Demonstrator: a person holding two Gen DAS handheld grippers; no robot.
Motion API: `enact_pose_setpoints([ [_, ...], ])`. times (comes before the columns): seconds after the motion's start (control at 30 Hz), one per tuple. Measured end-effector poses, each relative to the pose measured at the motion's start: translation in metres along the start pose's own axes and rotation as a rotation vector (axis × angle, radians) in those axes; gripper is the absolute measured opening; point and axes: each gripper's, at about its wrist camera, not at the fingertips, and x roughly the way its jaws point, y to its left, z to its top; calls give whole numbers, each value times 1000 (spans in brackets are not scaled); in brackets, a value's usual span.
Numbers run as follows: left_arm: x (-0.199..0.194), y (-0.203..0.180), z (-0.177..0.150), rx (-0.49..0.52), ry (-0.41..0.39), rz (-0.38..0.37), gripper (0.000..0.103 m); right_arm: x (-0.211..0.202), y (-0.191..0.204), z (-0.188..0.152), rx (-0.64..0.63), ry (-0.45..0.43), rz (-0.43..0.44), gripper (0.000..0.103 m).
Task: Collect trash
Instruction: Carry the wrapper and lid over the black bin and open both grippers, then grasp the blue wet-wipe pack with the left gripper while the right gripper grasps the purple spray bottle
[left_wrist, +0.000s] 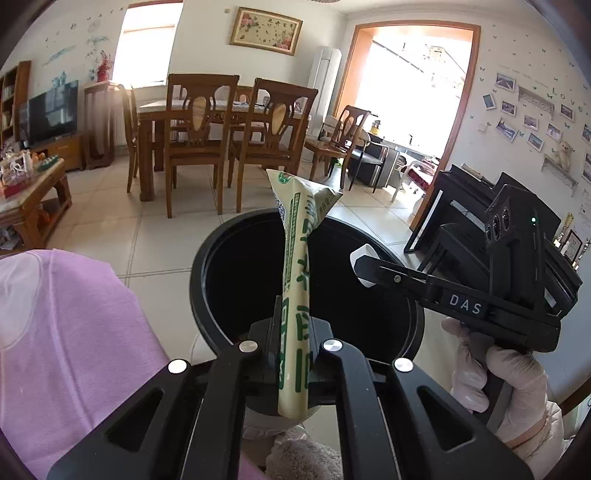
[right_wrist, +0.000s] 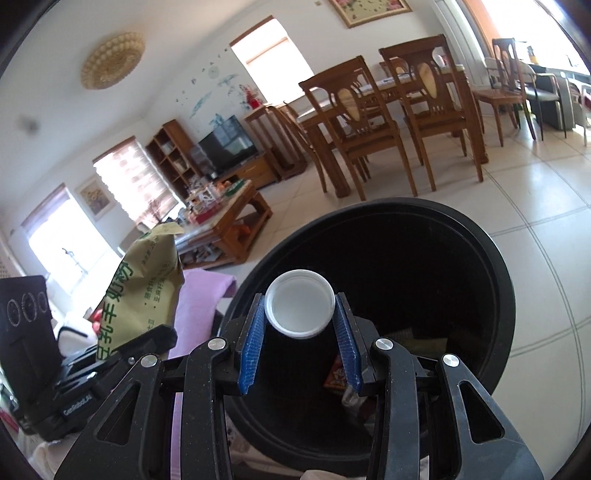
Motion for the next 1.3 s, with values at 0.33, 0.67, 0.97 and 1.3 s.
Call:
enact_pose_setpoints([
  [0.33, 22, -13, 2, 12, 27, -16, 10, 8, -23, -7, 51, 12, -15, 38],
  [0.67, 18, -18, 0, 20, 32, 1, 38, 14, -17, 0, 46, 8, -26, 58],
  [0.97, -15, -17, 1, 46, -41, 28, 71, 11, -3, 6, 24, -6, -42, 59],
  [1.3, -74, 27, -16, -15, -82, 87, 71, 31, 80, 8, -99, 25, 31, 65],
])
